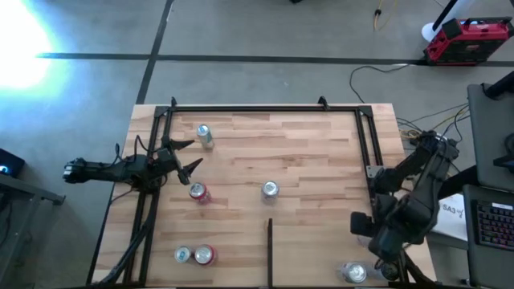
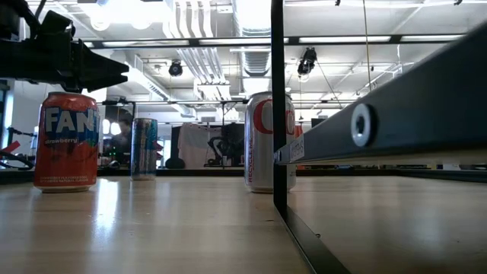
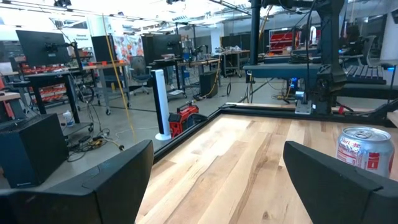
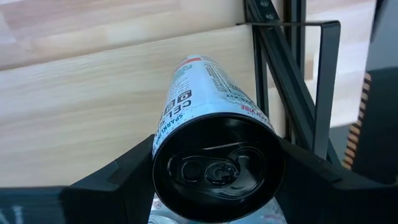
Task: Place canned beverage on shelf
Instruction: Put the white soda can aligned with the white soda can on the shelf
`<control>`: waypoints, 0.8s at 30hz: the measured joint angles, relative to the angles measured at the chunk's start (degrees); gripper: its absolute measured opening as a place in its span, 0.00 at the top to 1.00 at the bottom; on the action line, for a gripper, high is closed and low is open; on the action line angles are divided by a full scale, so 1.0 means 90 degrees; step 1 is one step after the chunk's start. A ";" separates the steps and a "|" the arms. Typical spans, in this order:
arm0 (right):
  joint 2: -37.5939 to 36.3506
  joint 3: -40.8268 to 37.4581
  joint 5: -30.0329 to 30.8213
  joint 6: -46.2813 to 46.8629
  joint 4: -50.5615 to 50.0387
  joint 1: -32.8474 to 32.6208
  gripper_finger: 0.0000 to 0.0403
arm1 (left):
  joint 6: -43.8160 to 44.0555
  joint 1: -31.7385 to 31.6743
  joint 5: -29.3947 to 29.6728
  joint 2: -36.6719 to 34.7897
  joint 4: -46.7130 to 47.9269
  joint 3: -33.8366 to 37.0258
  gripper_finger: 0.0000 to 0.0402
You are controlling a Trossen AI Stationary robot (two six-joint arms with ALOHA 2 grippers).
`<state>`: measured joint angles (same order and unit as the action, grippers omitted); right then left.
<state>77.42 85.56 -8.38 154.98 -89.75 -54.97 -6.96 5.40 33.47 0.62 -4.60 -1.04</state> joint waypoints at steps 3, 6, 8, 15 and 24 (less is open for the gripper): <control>-0.0001 -0.0006 0.0115 0.0266 0.0004 -0.0261 0.39 | 0.0000 0.0001 -0.0001 -0.0002 0.0000 0.0000 0.15; -0.0030 -0.0013 0.0106 0.0432 -0.0030 -0.0513 0.39 | -0.0001 -0.0002 0.0000 0.0000 -0.0001 0.0000 0.15; -0.0056 -0.0046 0.0113 0.0517 -0.0022 -0.0726 0.39 | 0.0002 0.0000 -0.0002 -0.0002 -0.0002 0.0000 0.15; -0.0060 -0.0197 0.0117 0.0565 -0.0023 -0.1190 0.38 | -0.0001 -0.0002 -0.0001 -0.0001 0.0000 0.0000 0.15; -0.0006 -0.0204 0.0295 -0.0067 0.0062 -0.1238 0.38 | 0.0000 0.0001 -0.0001 0.0000 0.0000 -0.0001 0.15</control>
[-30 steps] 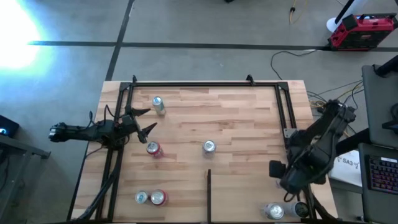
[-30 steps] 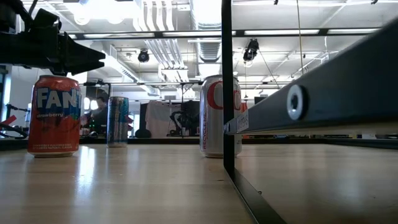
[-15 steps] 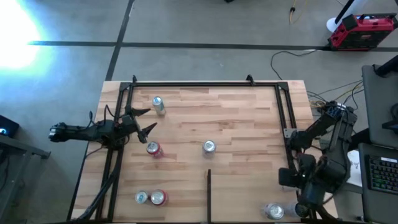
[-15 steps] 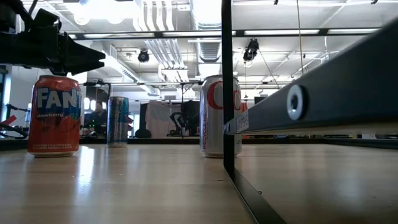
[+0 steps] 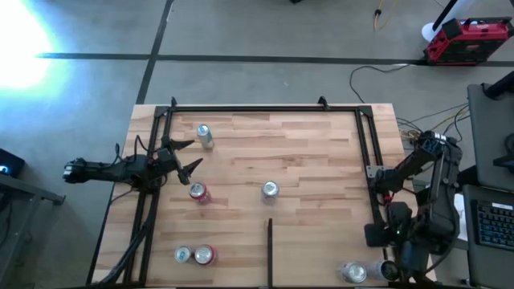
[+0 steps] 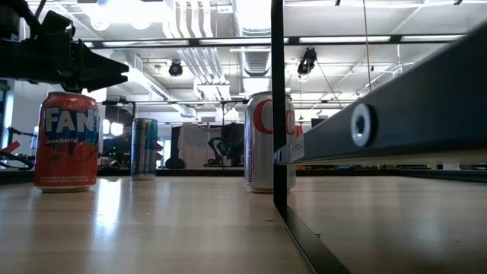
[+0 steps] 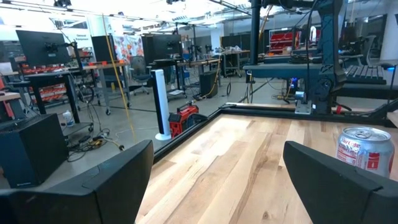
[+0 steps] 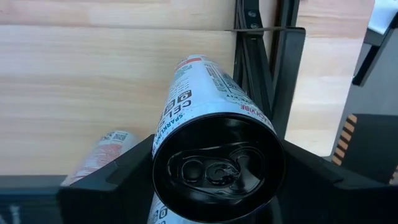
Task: Place canned beverage on shelf
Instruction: Put the white soda can aligned with the white soda can on the shelf
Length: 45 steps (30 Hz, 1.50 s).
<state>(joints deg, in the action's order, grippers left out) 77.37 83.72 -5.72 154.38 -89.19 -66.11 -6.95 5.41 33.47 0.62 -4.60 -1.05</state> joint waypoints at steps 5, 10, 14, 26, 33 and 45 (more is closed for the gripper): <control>0.0052 -0.0011 -0.0023 -0.0150 0.0050 -0.0001 0.38 | -0.0001 -0.0001 0.0000 -0.0001 0.0000 0.0001 0.15; 0.0175 -0.0028 -0.0019 -0.0458 0.0234 0.0000 0.38 | -0.0001 -0.0002 0.0001 -0.0002 -0.0002 0.0001 0.15; 0.0210 -0.0034 -0.0033 -0.0558 0.0258 0.0000 0.38 | -0.0001 -0.0001 0.0000 0.0000 -0.0005 0.0001 0.15; 0.0300 -0.0034 -0.0034 -0.0654 0.0481 0.0015 0.38 | 0.0000 -0.0002 0.0001 -0.0001 -0.0005 0.0001 0.15; 0.0298 -0.0034 -0.0009 -0.0673 0.0474 0.0015 0.38 | 0.0000 -0.0002 0.0001 -0.0002 -0.0002 0.0001 0.15; 0.0388 -0.0061 0.0045 -0.0907 0.0469 0.0015 0.38 | 0.0000 -0.0001 0.0001 0.0000 -0.0001 0.0001 0.15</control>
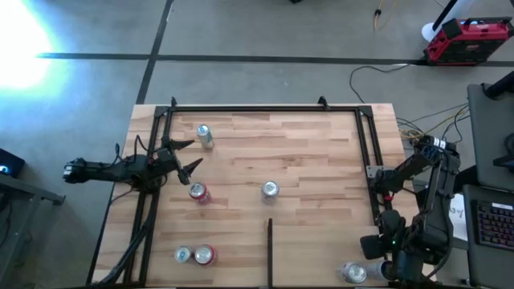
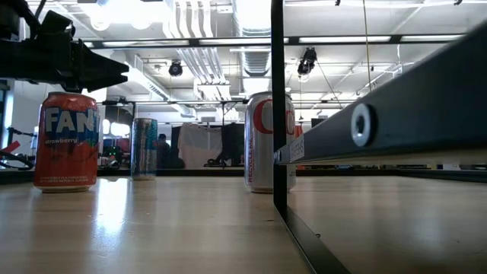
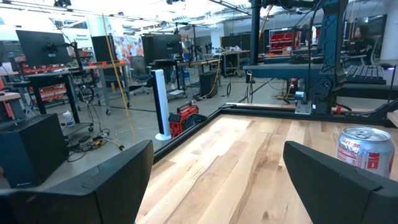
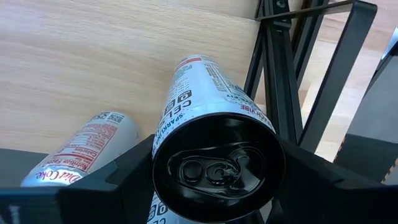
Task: Place canned beverage on shelf
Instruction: Put the white soda can aligned with the white soda can on the shelf
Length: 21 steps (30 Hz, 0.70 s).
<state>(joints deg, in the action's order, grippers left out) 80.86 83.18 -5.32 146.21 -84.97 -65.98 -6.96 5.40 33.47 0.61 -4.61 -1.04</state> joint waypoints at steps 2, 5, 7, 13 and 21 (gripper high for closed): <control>0.0000 0.0000 0.0007 0.0001 0.0000 0.0002 0.38 | 0.0001 -0.0001 -0.0002 0.0000 0.0001 0.0000 0.15; 0.0000 0.0000 0.0082 0.0001 0.0002 0.0000 0.37 | 0.0000 -0.0001 0.0000 -0.0001 0.0001 -0.0002 0.15; 0.0000 0.0000 0.0094 0.0005 -0.0004 0.0000 0.37 | 0.0000 -0.0001 0.0000 0.0001 -0.0001 0.0000 0.15; 0.0000 0.0000 0.0095 0.0005 -0.0002 0.0000 0.36 | -0.0001 -0.0001 0.0000 0.0001 -0.0001 0.0000 0.15; 0.0000 0.0000 0.0095 -0.0092 -0.0002 0.0000 0.33 | -0.0001 -0.0001 -0.0002 0.0001 -0.0001 0.0000 0.15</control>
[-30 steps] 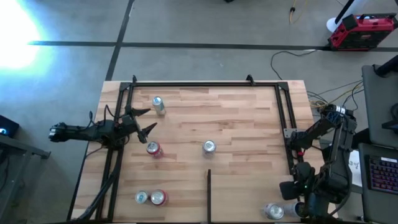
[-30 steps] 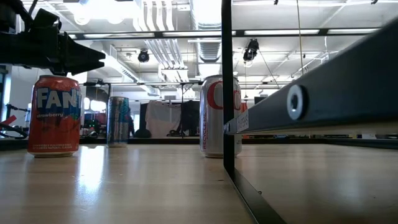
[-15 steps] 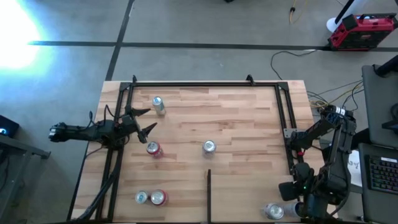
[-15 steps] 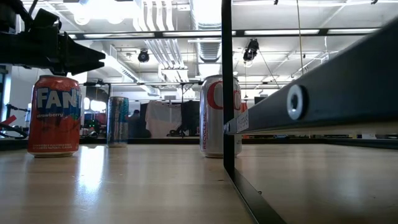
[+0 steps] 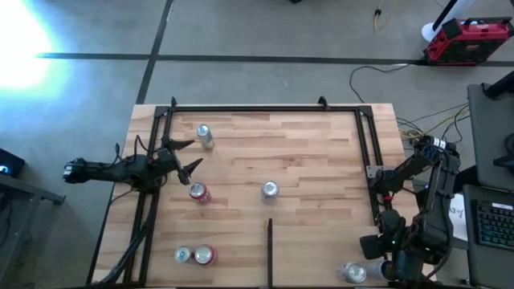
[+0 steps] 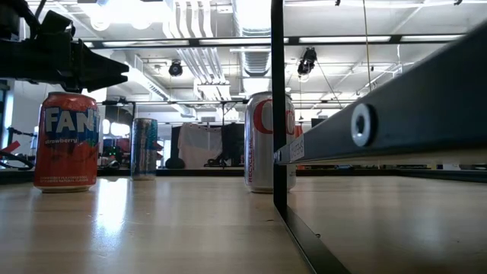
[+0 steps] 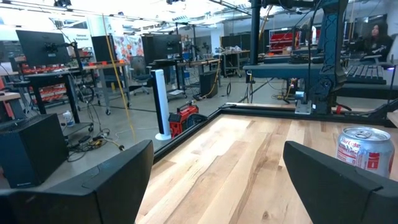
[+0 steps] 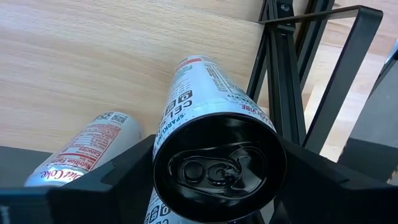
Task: Place canned beverage on shelf
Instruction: Put the white soda can aligned with the white soda can on the shelf, then put the white/red soda can on the shelf
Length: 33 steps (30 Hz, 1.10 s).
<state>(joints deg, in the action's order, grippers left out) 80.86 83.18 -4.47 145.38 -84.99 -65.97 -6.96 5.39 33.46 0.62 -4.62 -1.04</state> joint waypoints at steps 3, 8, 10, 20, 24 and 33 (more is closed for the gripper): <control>0.0000 0.0000 0.0000 -0.0016 -0.0007 0.0000 0.33 | 0.0000 0.0000 0.0002 0.0000 0.0000 0.0000 0.15; 0.0000 0.0000 0.0000 -0.0158 -0.0017 0.0002 0.33 | 0.0000 0.0000 0.0000 -0.0001 0.0000 0.0000 0.15; 0.0000 0.0000 0.0000 -0.0163 -0.0019 0.0000 0.32 | 0.0001 0.0000 0.0002 -0.0001 0.0000 0.0000 0.15; -0.0003 0.0000 0.0036 -0.0243 -0.0034 0.0000 0.27 | 0.0001 0.0000 0.0002 0.0000 0.0000 0.0000 0.15; -0.0015 0.0002 0.0013 -0.0230 -0.0100 0.0000 0.18 | 0.0000 0.0000 0.0002 0.0000 0.0000 0.0000 0.15; -0.0170 0.0003 -0.0014 -0.0223 -0.0198 0.0124 0.12 | 0.0000 0.0002 -0.0001 -0.0002 0.0000 0.0000 0.15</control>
<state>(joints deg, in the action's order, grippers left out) 79.33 83.20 -4.59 143.37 -86.77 -64.86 -6.96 5.41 33.45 0.60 -4.62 -1.04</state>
